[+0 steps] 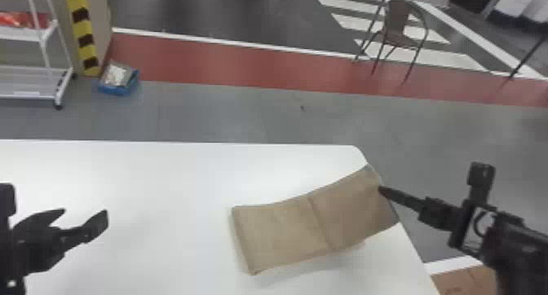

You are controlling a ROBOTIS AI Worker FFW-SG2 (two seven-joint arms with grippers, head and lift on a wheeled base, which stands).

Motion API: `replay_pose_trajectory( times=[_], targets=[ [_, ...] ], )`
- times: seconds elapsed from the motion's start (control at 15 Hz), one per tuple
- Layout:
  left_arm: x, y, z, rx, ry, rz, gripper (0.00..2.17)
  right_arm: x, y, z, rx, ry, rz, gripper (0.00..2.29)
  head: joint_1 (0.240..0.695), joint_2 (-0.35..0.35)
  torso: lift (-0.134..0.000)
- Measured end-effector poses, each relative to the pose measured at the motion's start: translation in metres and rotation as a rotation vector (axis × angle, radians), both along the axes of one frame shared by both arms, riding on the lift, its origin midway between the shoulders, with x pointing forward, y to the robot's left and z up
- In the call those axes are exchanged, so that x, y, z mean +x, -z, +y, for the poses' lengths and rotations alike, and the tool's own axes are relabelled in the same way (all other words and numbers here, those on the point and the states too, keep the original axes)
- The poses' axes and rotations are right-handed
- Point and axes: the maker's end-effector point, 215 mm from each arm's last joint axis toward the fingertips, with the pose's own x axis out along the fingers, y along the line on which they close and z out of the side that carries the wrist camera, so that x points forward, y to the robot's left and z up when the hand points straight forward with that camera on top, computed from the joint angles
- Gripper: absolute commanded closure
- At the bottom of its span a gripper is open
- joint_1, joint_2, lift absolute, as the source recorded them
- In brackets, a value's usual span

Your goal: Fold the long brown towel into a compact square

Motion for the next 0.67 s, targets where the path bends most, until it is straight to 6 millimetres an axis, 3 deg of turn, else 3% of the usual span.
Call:
replay_pose_trajectory(
  times=[0.13,0.47,0.67],
  targets=[
    [-0.001,0.0,0.0,-0.002,-0.001,-0.001,0.17,0.002,0.009,-0.003,-0.003,0.003,0.02,1.03,0.695,-0.312,0.0],
    [-0.003,0.0,-0.006,-0.007,0.008,0.001,0.17,-0.006,0.062,-0.016,-0.026,0.015,0.123,1.03,0.695,-0.335,0.0],
    [-0.007,0.003,-0.011,-0.009,0.018,0.006,0.17,0.001,0.078,-0.027,-0.089,0.019,0.113,1.02,0.695,-0.348,0.0]
  ],
)
